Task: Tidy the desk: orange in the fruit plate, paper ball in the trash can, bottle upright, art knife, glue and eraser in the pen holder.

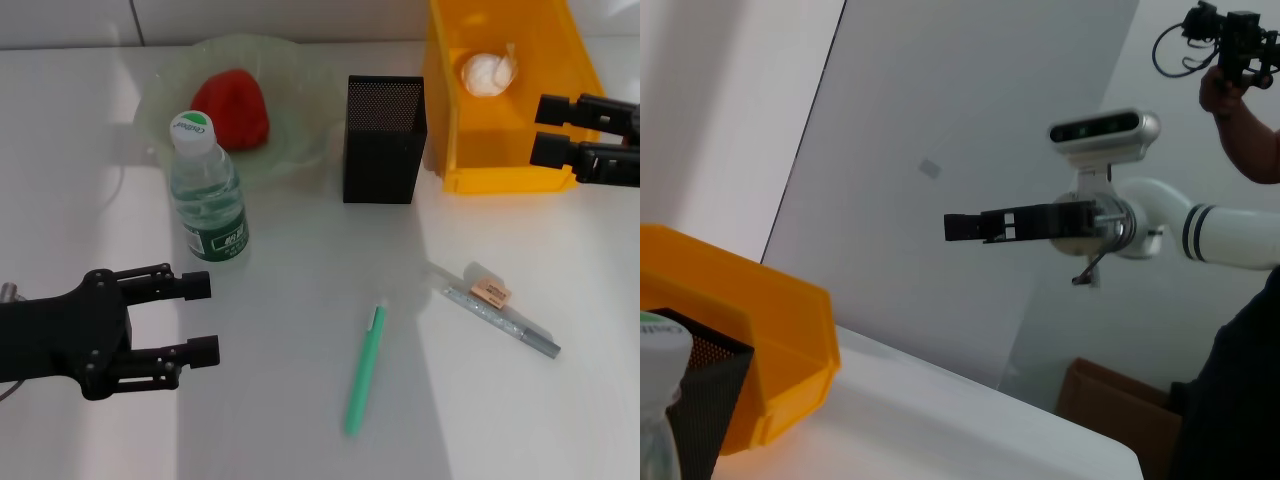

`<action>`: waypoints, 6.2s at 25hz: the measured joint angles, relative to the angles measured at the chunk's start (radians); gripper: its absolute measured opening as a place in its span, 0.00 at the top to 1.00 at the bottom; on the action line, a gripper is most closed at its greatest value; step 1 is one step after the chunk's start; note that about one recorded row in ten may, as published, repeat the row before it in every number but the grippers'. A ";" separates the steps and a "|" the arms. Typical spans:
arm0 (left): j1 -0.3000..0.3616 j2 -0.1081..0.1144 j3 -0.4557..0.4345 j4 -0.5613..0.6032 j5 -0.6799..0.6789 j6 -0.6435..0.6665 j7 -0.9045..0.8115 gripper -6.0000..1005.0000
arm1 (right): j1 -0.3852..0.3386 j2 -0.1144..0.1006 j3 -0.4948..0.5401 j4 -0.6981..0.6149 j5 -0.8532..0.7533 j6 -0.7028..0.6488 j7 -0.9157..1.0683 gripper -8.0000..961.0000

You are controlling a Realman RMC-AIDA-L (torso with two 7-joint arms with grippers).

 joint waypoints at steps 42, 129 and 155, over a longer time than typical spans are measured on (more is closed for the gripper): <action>-0.004 0.008 -0.015 0.007 0.043 -0.022 -0.011 0.21 | 0.348 0.044 -1.037 -0.262 -0.693 0.282 0.938 0.12; 0.006 -0.025 -0.230 0.018 0.183 -0.034 0.040 0.22 | 0.467 0.046 -1.016 0.139 -0.573 0.480 1.107 0.37; 0.006 -0.031 -0.223 0.018 0.184 -0.034 0.041 0.22 | 0.506 0.047 -1.040 0.187 -0.565 0.533 1.107 0.55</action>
